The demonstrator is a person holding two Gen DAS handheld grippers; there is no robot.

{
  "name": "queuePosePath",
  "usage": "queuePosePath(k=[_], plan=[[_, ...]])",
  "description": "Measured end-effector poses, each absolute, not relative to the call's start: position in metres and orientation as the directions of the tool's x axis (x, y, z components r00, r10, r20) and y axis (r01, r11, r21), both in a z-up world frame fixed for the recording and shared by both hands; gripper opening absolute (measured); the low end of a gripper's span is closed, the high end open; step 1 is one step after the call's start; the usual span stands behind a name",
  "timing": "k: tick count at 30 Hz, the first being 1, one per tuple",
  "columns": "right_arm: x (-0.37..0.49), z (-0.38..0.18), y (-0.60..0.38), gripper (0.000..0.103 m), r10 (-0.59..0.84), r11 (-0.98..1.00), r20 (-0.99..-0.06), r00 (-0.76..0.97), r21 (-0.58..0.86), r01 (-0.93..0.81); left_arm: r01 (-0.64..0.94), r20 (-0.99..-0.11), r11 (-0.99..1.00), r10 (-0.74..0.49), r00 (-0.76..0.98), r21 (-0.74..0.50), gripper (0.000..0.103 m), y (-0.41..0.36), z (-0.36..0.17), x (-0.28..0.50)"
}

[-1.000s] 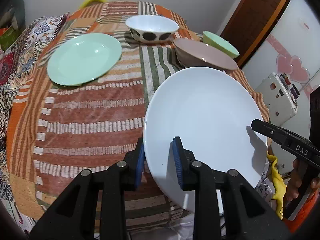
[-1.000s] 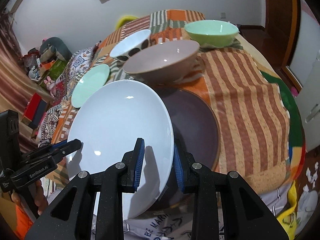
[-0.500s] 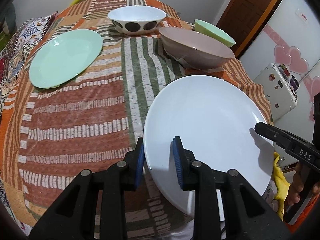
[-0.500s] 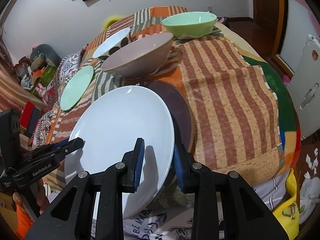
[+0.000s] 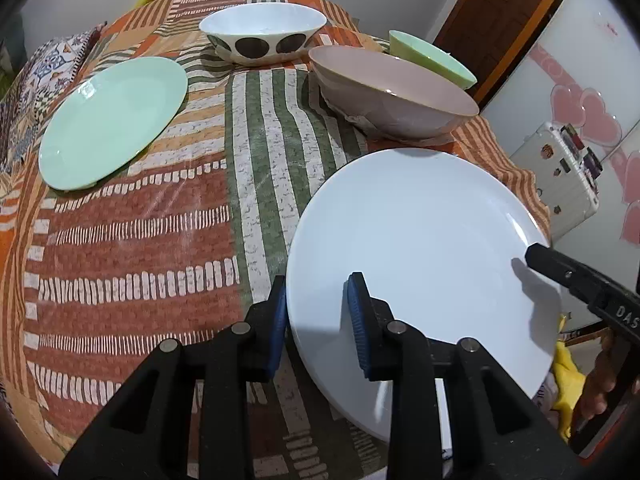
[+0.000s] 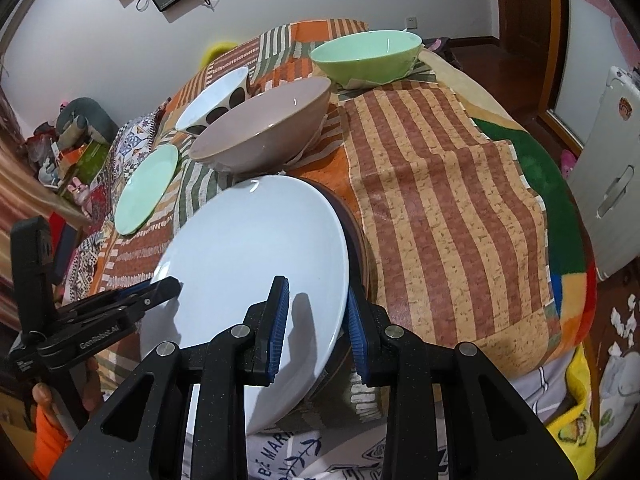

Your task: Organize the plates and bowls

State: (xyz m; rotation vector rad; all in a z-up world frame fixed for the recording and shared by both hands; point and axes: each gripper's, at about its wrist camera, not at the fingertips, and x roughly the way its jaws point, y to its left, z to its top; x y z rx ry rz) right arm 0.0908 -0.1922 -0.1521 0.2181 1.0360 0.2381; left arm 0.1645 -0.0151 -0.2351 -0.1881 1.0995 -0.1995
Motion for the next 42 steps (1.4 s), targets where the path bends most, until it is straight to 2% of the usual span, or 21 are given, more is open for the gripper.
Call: queuePosePath(k=[6, 17, 20, 29, 34, 36, 38, 40, 42], plan=[[0.096, -0.15, -0.193, 0.026, 0.276, 0.959, -0.817, 0.507, 0.267, -0.092, 0.09, -0.866, 0.978, -0.21, 0.454, -0.19, 0.03, -0.025, -0.236, 0.168], [0.099, -0.149, -0.189, 0.028, 0.255, 0.967, -0.822, 0.51, 0.228, -0.116, 0.083, -0.859, 0.973, -0.231, 0.456, -0.217, 0.029, -0.021, -0.238, 0.167], [0.098, -0.147, -0.187, 0.03, 0.187, 0.982, -0.831, 0.524, 0.154, -0.107, 0.077, -0.854, 0.976, -0.216, 0.473, -0.203, 0.029, -0.021, -0.234, 0.165], [0.095, -0.139, -0.191, 0.031, 0.202, 0.979, -0.826, 0.526, 0.165, -0.116, 0.055, -0.837, 0.977, -0.203, 0.507, -0.204, 0.029, -0.007, -0.216, 0.154], [0.094, -0.129, -0.182, 0.04, 0.227, 0.974, -0.811, 0.539, 0.179, -0.14, 0.039, -0.819, 0.98, -0.184, 0.543, -0.194, 0.03, 0.007, -0.2, 0.145], [0.095, -0.124, -0.175, 0.04, 0.239, 0.971, -0.803, 0.546, 0.18, -0.16, 0.023, -0.806, 0.983, -0.161, 0.569, -0.18, 0.031, 0.017, -0.19, 0.143], [0.099, -0.117, -0.164, 0.04, 0.256, 0.965, -0.791, 0.556, 0.179, -0.189, -0.001, -0.79, 0.985, -0.138, 0.598, -0.173, 0.04, 0.028, -0.18, 0.141], [0.103, -0.112, -0.153, 0.04, 0.274, 0.959, -0.782, 0.56, 0.182, -0.216, -0.027, -0.772, 0.985, -0.114, 0.625, -0.168, 0.045, 0.039, -0.171, 0.138], [0.107, -0.108, -0.139, 0.041, 0.294, 0.952, -0.774, 0.561, 0.182, -0.247, -0.056, -0.757, 0.985, -0.086, 0.648, -0.161, 0.046, 0.054, -0.163, 0.135]])
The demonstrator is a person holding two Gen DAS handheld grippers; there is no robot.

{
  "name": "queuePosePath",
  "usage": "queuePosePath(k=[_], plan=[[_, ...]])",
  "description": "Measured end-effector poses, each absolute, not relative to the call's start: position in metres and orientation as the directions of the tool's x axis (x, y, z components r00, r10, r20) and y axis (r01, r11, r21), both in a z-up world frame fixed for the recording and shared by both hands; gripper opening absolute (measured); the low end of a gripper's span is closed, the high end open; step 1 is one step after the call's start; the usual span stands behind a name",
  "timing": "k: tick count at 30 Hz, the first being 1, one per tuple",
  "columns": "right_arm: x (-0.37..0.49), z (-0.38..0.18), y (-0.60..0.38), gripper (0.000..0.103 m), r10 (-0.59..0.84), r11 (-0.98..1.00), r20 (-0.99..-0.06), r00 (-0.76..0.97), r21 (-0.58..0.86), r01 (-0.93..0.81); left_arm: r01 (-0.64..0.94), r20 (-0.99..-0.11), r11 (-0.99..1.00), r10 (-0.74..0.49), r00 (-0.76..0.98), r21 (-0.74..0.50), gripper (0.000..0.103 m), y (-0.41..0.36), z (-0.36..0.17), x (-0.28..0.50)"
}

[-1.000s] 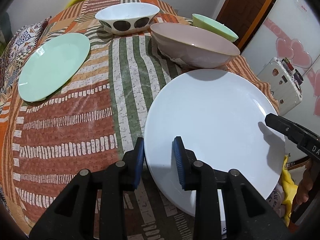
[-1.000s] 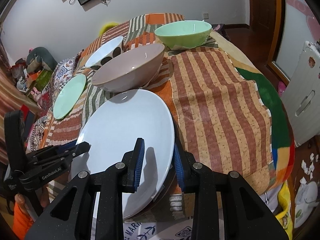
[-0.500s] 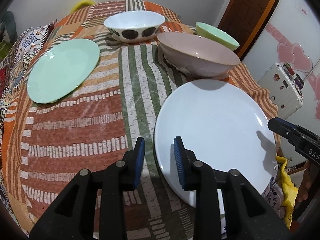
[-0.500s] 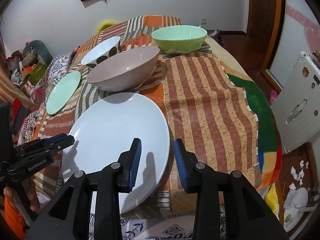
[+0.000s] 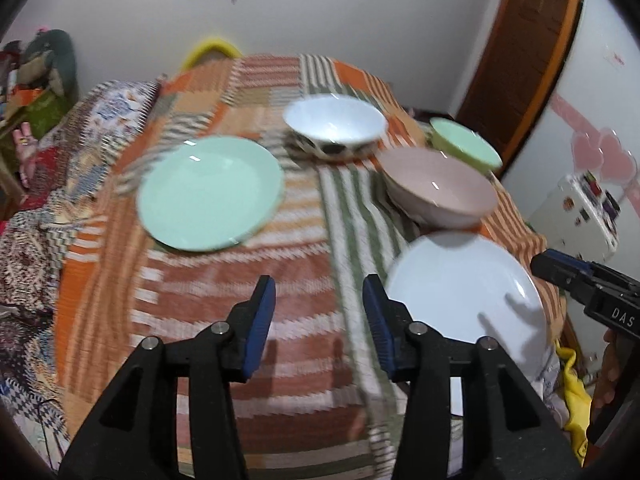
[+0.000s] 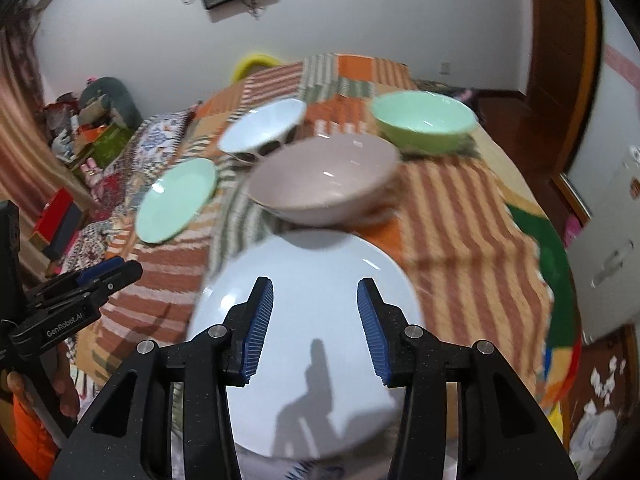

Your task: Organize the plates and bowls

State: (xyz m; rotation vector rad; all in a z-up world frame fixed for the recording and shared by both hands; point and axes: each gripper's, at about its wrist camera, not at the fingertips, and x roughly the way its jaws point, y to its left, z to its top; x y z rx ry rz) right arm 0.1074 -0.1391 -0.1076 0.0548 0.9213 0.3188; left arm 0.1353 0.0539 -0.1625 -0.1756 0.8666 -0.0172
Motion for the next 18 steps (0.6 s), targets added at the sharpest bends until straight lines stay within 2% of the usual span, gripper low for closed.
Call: queuePosePath(k=[6, 11, 18], plan=[[0.123, -0.095, -0.089, 0.041, 0.344, 0.92, -0.749, 0.566, 0.149, -0.362, -0.152, -0.719, 0.98, 0.016, 0.694, -0.125, 0.053, 0.098, -0.142, 0.132], [0.137, -0.09, -0.052, 0.05, 0.386, 0.89, -0.729, 0.565, 0.133, -0.435, -0.218, -0.7, 0.971, 0.09, 0.708, -0.096, 0.057, 0.129, -0.135, 0.132], [0.167, -0.101, -0.018, 0.05, 0.441, 0.865, -0.743, 0.503, 0.204, -0.458, -0.293, -0.704, 0.953, 0.157, 0.693, -0.075, 0.059, 0.173, -0.142, 0.142]])
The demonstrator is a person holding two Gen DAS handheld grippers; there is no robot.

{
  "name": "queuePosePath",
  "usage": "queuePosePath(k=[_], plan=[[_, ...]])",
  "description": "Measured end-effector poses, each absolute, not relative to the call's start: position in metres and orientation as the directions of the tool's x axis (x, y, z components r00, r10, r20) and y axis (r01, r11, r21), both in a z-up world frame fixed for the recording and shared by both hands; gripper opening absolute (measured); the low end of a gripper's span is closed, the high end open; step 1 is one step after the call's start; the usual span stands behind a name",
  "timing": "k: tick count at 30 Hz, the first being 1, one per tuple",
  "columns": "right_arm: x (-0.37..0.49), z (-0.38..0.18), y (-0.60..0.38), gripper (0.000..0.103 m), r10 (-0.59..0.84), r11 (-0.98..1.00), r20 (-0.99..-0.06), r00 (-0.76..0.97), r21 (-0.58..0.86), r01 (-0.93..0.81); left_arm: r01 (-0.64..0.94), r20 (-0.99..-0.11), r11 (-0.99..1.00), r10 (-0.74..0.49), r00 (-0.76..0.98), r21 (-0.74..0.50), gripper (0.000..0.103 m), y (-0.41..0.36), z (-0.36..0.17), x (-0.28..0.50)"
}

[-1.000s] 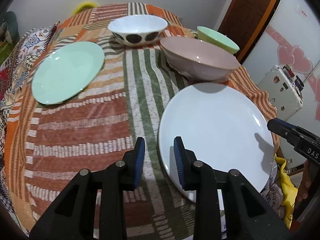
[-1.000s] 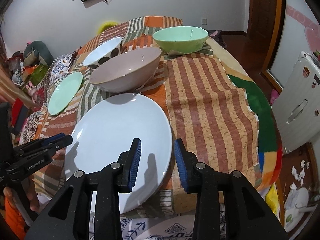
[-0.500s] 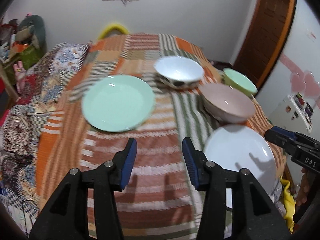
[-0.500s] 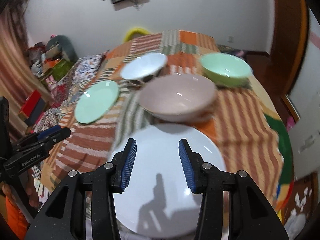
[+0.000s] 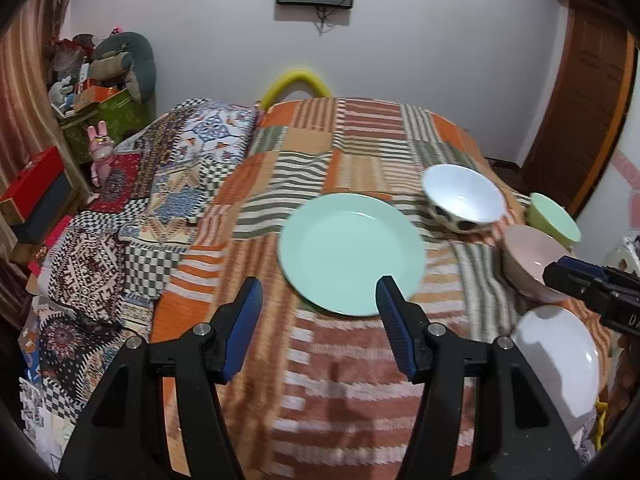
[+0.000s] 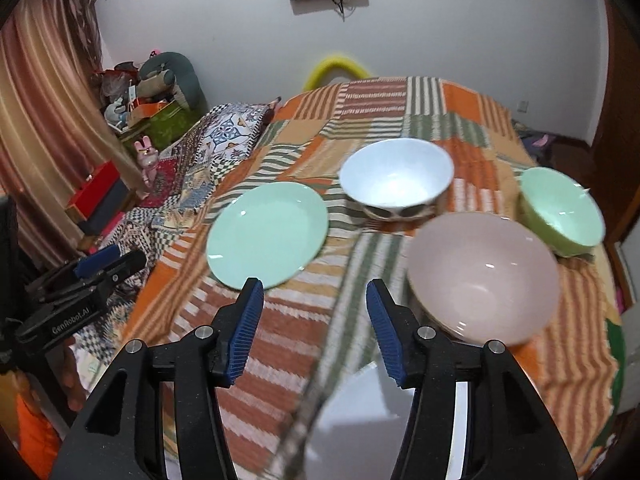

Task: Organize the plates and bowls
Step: 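Move both grippers to the mint-green plate and close them on its rim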

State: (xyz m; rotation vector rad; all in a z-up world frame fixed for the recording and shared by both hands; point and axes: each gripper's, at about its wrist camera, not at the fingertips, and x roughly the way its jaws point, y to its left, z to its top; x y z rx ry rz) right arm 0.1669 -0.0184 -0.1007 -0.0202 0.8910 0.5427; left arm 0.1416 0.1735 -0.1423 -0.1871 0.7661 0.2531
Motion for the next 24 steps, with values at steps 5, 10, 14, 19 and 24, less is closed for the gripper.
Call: queuePosePath(k=[5, 10, 14, 19, 24], plan=[[0.189, -0.11, 0.007, 0.05, 0.431, 0.864, -0.767, 0.475, 0.199, -0.462, -0.324, -0.715, 0.944, 0.18, 0.675, -0.068, 0.059, 0.201, -0.152, 0.155], [0.207, -0.118, 0.028, 0.05, 0.423, 0.863, -0.781, 0.459, 0.192, -0.468, -0.341, -0.741, 0.937, 0.174, 0.649, -0.079, 0.059, 0.225, -0.169, 0.175], [0.22, -0.133, 0.042, 0.05, 0.404, 0.868, -0.801, 0.441, 0.184, -0.461, -0.333, -0.759, 0.937, 0.138, 0.637, -0.109, 0.059, 0.236, -0.184, 0.193], [0.236, -0.153, 0.053, 0.05, 0.371, 0.874, -0.83, 0.417, 0.16, -0.459, -0.318, -0.778, 0.94, 0.109, 0.619, -0.121, 0.059, 0.24, -0.203, 0.215], [0.249, -0.168, 0.059, 0.043, 0.351, 0.88, -0.849, 0.394, 0.156, -0.448, -0.302, -0.791, 0.944, 0.08, 0.607, -0.135, 0.048, 0.24, -0.221, 0.23]])
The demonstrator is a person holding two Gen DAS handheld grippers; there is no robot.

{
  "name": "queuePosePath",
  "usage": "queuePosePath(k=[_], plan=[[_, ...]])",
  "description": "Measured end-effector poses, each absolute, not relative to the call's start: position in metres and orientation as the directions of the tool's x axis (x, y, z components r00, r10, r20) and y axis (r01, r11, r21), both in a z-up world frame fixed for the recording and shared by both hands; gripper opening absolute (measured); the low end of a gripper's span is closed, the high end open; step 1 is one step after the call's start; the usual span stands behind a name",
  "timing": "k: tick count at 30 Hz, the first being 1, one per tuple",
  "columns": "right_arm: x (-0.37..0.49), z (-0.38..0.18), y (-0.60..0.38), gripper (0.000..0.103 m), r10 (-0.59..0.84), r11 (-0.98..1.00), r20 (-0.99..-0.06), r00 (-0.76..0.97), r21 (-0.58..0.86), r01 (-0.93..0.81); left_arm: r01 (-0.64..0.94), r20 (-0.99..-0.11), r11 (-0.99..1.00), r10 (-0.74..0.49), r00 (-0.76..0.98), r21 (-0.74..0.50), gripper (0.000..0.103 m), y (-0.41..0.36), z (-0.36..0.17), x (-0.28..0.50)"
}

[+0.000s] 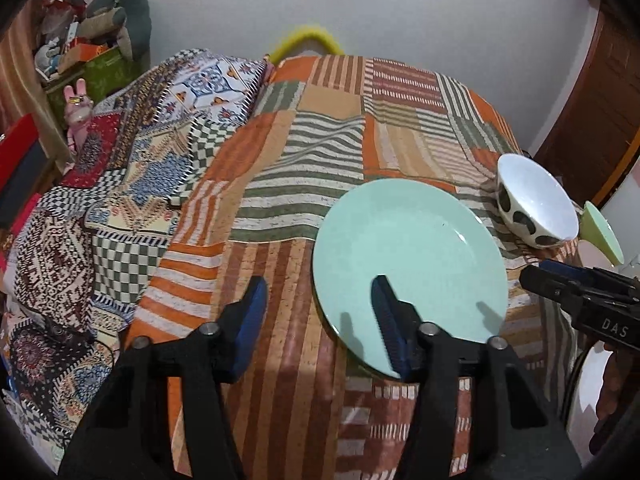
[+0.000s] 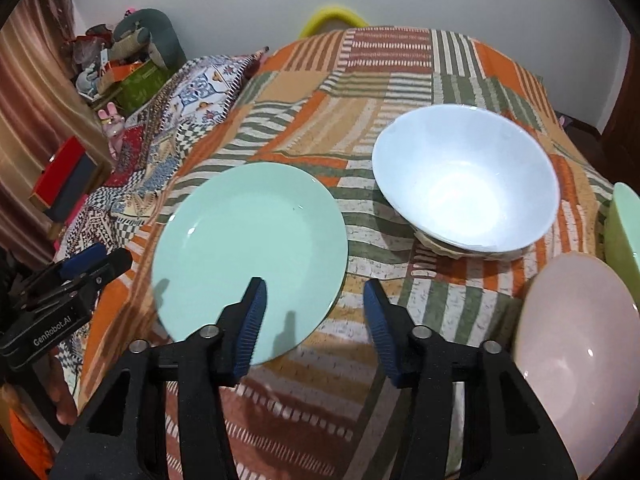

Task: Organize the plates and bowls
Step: 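Move both grippers to the mint-green plate and close them on its rim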

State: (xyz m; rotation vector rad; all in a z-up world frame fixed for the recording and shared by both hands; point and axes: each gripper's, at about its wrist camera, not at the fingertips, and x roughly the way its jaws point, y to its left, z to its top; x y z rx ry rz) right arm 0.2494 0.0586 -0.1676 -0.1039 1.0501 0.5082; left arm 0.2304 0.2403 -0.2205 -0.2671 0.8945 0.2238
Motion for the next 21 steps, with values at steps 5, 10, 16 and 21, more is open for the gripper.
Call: queuePosePath(k=[5, 10, 16, 21], plan=[[0.262, -0.18, 0.061, 0.038, 0.334, 0.885, -0.864, 0.376, 0.151, -0.44, -0.295, -0.804, 0.945, 0.067, 0.591, -0.138, 0.038, 0.243, -0.235, 0.244], [0.271, -0.191, 0.064, 0.027, 0.312, 0.894, -0.878, 0.364, 0.141, -0.426, -0.305, -0.824, 0.938, 0.039, 0.566, -0.166, 0.031, 0.252, -0.249, 0.256], [0.28, -0.203, 0.065, 0.02, 0.311, 0.895, -0.89, 0.333, 0.157, -0.417, -0.303, -0.832, 0.933, 0.009, 0.555, -0.192, 0.026, 0.255, -0.26, 0.265], [0.283, -0.205, 0.068, 0.02, 0.312, 0.892, -0.894, 0.321, 0.159, -0.424, -0.295, -0.831, 0.933, -0.009, 0.556, -0.207, 0.026, 0.252, -0.264, 0.274]])
